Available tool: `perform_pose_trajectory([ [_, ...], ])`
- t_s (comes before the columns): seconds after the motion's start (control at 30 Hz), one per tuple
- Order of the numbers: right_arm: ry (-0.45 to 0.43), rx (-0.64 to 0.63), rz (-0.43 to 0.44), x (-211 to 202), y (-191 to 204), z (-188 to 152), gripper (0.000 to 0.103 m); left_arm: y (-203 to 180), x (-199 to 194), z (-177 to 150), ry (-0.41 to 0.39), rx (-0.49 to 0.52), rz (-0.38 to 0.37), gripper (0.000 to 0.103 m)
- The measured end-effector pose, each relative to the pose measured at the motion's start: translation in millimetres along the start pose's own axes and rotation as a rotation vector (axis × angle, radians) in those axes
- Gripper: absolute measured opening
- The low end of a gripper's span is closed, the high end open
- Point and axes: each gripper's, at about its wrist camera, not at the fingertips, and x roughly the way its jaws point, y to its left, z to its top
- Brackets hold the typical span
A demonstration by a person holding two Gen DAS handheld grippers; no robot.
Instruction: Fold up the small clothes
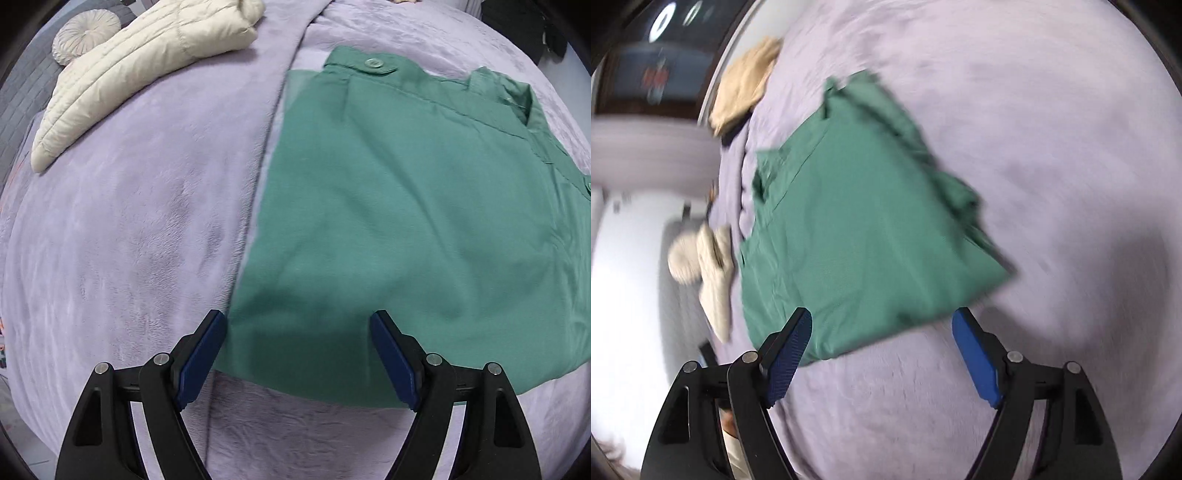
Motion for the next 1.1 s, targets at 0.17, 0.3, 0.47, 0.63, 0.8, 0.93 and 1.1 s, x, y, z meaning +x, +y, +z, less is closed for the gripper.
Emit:
perform_pose_trajectory([
  [0.17, -0.081, 0.196, 0.070, 20, -28, 14, 0.047, 8, 11, -1, 0.037, -0.010, -0.027, 0.082],
  [0.3, -0.106, -0.001, -0.074, 22, 25, 30, 0.004, 2, 11, 0, 0.027, 0.041, -0.014, 0.082],
  [0.47, -0.034, -0.178, -0.305, 35, 27, 37, 0.004, 0, 22, 1, 0.020, 0.066, -0.016, 0.090],
  [0.63, -0.097, 0.067, -0.230, 8, -2, 27, 0.027, 10, 23, 3, 0.034, 0.069, -0.018, 0.095],
  [0.8, -0.231, -0.055, -0.285, -30, 39, 12, 0.031, 21, -7, 16, -0.007, 0.054, -0.033, 0.094],
  [0.93, -0.189, -0.337, -0.254, 2, 114, 21, 0.031, -4, -28, 46, -0.101, 0.086, -0.068, 0.094],
  [1.1, -0.051, -0.497, -0.259, 77, 153, 39, 0.031, -52, -21, 92, -0.174, 0.113, -0.057, 0.094],
])
